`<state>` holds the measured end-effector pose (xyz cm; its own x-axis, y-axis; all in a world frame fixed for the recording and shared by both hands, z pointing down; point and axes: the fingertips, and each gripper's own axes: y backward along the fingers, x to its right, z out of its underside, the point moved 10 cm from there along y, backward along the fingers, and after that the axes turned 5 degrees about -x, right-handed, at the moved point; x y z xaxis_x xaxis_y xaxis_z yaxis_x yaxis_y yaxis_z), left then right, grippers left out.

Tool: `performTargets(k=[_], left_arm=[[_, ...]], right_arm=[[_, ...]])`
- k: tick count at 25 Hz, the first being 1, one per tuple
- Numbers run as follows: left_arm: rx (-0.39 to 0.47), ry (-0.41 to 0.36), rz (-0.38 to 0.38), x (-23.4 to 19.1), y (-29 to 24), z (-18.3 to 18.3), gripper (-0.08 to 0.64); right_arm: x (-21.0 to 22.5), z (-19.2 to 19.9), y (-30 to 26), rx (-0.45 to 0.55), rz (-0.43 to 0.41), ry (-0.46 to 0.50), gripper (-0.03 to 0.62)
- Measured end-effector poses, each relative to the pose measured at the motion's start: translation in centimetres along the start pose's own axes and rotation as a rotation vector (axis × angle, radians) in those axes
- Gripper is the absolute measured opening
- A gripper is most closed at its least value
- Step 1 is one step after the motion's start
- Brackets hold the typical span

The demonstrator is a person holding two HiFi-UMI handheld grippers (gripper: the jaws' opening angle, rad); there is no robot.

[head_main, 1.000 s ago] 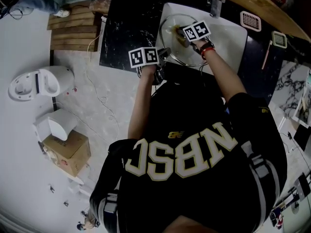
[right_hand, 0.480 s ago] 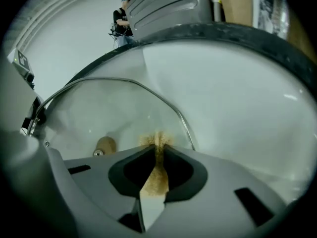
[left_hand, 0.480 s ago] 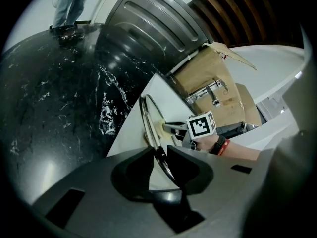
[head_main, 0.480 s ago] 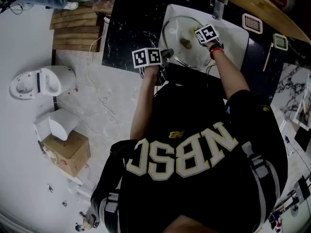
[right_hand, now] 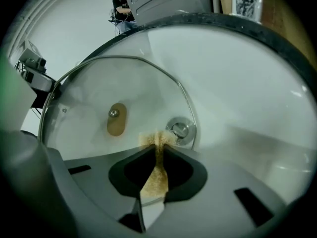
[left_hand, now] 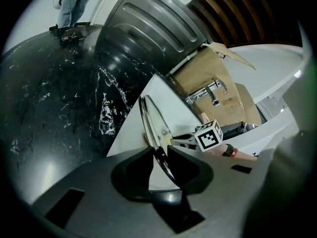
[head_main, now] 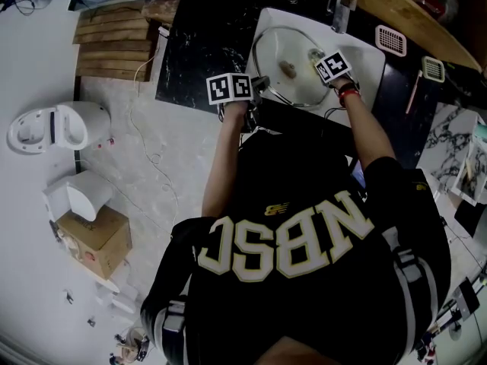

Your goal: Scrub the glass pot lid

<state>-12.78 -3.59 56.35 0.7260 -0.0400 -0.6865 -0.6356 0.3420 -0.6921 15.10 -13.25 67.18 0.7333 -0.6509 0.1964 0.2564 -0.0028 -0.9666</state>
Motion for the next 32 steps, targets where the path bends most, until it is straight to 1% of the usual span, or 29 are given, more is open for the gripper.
performTargets(k=[2, 6, 10, 13, 18, 21, 24, 28, 32], left_arm=[[0.001, -0.001, 0.002, 0.0, 0.0, 0.0, 0.100], [0.001, 0.001, 0.006, 0.0, 0.0, 0.0, 0.100], [0.005, 0.011, 0.008, -0.1, 0.1, 0.0, 0.100], [0.017, 0.024, 0.024, -0.2, 0.2, 0.1, 0.097], [0.019, 0.022, 0.023, -0.2, 0.2, 0.0, 0.097], [0.017, 0.021, 0.021, -0.2, 0.2, 0.0, 0.097], [0.017, 0.022, 0.022, -0.2, 0.2, 0.0, 0.097], [0.013, 0.025, 0.023, -0.2, 0.1, 0.0, 0.097], [0.013, 0.026, 0.023, -0.2, 0.2, 0.0, 0.097]], right_arm=[[-0.5, 1.0, 0.4, -0.017, -0.020, 0.001, 0.060], [-2.1, 2.1, 1.2, -0.020, -0.099, -0.002, 0.058], [-4.7, 1.8, 2.0, -0.052, -0.150, 0.048, 0.057], [-6.3, 1.4, 2.4, -0.016, -0.208, 0.044, 0.057], [-8.4, -0.3, 2.8, 0.085, -0.321, 0.006, 0.058], [-9.6, -2.1, 2.9, 0.123, -0.332, 0.028, 0.058], [-9.7, -4.0, 2.5, 0.148, -0.333, 0.044, 0.060], [-8.8, -6.0, 1.6, 0.200, -0.353, 0.001, 0.061], [-7.5, -7.4, 0.8, 0.246, -0.353, -0.038, 0.064]])
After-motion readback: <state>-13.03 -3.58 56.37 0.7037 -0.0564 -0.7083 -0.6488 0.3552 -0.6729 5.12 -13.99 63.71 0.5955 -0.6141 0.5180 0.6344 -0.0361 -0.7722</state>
